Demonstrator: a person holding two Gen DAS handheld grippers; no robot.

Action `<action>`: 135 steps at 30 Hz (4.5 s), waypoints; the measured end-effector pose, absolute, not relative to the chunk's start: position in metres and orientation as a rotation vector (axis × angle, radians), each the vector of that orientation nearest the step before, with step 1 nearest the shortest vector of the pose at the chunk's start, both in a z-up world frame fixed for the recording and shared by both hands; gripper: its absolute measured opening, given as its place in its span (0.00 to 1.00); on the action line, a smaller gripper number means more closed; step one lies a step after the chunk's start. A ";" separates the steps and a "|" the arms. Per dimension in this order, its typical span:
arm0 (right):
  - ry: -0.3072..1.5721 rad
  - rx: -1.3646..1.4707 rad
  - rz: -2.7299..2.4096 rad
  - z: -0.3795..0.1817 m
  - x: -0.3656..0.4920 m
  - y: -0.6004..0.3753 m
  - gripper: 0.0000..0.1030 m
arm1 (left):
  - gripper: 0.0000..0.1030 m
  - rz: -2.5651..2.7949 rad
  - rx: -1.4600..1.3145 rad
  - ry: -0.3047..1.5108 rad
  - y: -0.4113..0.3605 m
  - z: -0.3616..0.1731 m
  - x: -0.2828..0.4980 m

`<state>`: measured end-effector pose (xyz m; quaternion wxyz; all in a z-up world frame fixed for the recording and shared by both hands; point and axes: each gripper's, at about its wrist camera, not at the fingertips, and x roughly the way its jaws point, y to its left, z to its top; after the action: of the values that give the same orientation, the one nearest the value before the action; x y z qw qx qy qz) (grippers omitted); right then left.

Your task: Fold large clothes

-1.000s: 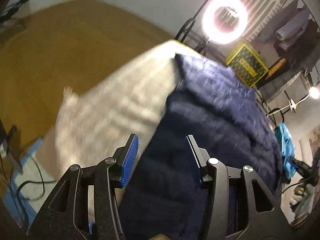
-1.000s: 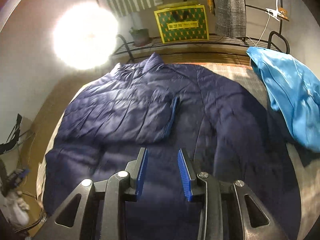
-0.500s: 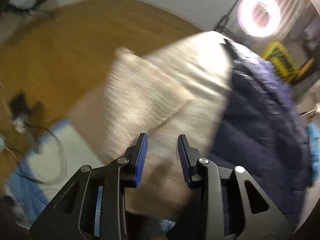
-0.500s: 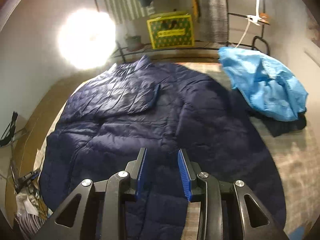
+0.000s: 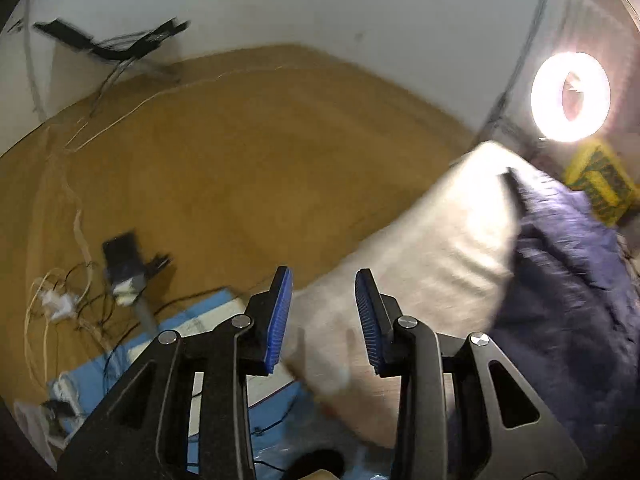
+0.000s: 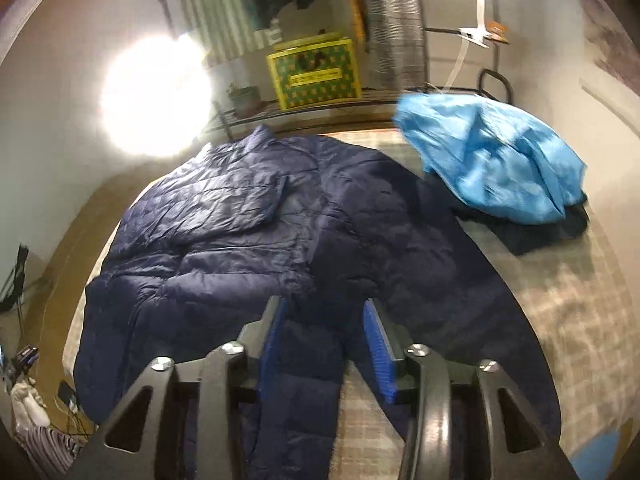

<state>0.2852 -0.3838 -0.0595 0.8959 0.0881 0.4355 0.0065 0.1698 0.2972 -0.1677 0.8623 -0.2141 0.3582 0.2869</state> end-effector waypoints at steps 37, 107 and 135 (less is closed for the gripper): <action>1.064 0.520 -0.500 -0.167 0.138 -0.569 0.37 | 0.40 -0.182 -0.259 0.829 0.012 -0.060 0.296; 0.926 0.164 0.082 -0.100 0.407 -0.316 0.49 | 0.48 -0.032 -0.530 1.053 0.099 -0.172 0.445; 1.054 0.040 0.008 -0.188 0.407 -0.352 0.27 | 0.07 0.078 -0.228 0.953 0.070 -0.183 0.527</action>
<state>0.4065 -0.3518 -0.1880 0.8642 0.0191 0.5028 0.0038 0.5274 0.0695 -0.1829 0.8816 -0.1096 0.4575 0.0374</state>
